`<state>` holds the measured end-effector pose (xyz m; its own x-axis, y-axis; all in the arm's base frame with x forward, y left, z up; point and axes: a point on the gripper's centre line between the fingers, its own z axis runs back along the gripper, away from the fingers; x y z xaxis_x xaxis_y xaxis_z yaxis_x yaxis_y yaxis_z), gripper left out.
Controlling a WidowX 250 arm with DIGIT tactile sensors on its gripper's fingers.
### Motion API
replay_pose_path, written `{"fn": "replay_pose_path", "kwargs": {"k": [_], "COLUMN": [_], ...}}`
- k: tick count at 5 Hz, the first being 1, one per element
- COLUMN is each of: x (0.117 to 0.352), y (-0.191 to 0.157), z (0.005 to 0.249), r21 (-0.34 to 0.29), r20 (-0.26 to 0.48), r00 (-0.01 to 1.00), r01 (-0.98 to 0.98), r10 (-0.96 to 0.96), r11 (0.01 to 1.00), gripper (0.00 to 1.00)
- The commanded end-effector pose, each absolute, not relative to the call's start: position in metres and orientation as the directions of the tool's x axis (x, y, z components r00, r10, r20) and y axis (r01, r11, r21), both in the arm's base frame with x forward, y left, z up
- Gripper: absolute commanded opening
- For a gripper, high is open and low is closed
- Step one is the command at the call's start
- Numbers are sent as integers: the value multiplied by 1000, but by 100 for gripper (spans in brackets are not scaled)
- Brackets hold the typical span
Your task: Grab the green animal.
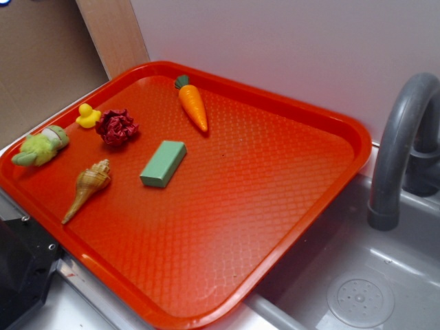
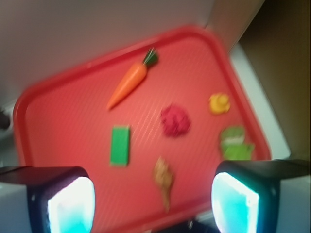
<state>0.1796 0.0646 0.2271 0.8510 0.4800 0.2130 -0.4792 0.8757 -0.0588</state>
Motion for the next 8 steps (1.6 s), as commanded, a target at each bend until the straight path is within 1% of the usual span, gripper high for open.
{"fn": "replay_pose_path", "kwargs": {"k": [1,2,3,4,5,7,8], "x": [184,181,170,157,147,150,152], "y": [102,117,125,133,131,140,149], "z": [169,153,142,124,110,83,70], "r21": [-11,24,76,119,138,134,191], "r20": [199,197,192,167,148,216,236], "r00": [839,836,849,877,896,894,891], "r01": [-515,-525,-513,-472,-438,-426,-435], "r10": [506,511,493,451,418,393,389], "r11": [857,850,855,873,888,895,880], "gripper": [100,100,100,100,100,100,100]}}
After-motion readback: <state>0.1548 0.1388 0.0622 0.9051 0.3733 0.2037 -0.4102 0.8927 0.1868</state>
